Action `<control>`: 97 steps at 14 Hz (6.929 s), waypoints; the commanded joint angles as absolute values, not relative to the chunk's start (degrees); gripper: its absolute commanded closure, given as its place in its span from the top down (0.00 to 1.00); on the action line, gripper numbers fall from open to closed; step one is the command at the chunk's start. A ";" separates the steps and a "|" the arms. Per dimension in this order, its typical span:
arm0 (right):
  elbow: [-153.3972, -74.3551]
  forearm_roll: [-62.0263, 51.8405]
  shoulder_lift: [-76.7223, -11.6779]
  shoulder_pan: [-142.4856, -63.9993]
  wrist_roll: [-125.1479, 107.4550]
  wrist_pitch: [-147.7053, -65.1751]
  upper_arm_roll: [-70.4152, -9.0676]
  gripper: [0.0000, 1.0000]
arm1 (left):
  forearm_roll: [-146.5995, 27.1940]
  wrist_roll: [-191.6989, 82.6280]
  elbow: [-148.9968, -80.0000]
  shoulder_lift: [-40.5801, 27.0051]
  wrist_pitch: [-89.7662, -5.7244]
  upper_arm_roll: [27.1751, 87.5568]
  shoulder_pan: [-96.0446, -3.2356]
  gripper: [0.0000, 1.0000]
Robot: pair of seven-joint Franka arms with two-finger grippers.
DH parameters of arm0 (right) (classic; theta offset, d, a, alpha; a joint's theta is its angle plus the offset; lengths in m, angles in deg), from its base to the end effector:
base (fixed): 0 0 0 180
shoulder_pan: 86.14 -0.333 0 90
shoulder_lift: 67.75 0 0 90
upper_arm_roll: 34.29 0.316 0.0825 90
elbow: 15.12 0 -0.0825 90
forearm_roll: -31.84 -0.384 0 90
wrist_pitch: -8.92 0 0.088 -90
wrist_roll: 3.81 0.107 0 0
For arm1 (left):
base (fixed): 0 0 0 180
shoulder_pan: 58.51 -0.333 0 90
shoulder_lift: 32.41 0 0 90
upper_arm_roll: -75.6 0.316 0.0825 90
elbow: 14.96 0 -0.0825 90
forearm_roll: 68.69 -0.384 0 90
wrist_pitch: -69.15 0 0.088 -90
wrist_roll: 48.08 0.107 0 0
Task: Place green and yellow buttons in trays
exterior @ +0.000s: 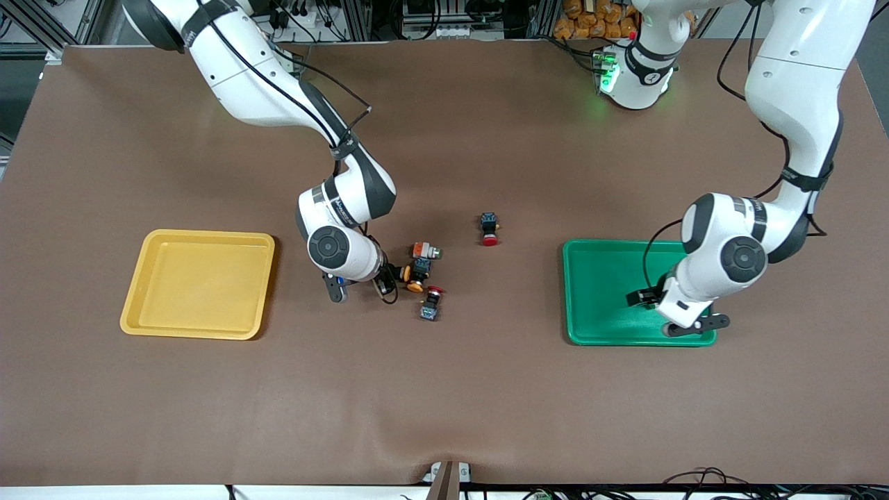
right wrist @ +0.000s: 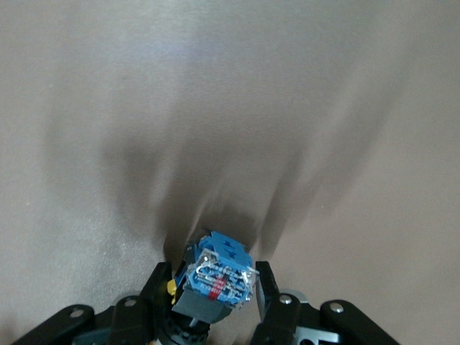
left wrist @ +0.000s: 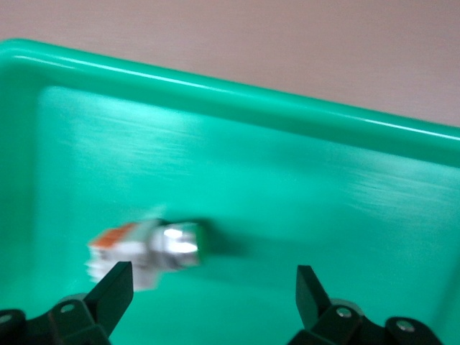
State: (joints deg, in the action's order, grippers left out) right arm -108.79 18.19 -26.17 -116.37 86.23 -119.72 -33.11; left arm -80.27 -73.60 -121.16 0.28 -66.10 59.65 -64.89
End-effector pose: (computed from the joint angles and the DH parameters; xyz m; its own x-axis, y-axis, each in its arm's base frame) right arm 0.5743 0.3569 0.1843 0.3568 -0.9168 -0.1793 -0.9152 -0.3815 0.1296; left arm 0.6313 -0.0937 0.2193 0.9848 0.1702 -0.0357 0.1702 -0.9854 -0.0035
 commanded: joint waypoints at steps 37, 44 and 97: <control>-106.35 31.58 -27.41 -74.89 -3.03 -106.05 -35.79 1.00 | -81.00 -100.02 -94.51 19.79 -67.60 58.46 -21.69 1.00; -100.72 31.40 -27.85 -79.63 9.79 -91.73 -35.26 1.00 | -81.00 -101.69 -93.63 21.02 -67.60 59.61 -20.20 1.00; -103.71 21.82 -22.66 -124.11 35.38 -125.47 -34.91 0.00 | -80.65 -67.86 -107.89 -13.24 -45.06 59.61 -64.40 1.00</control>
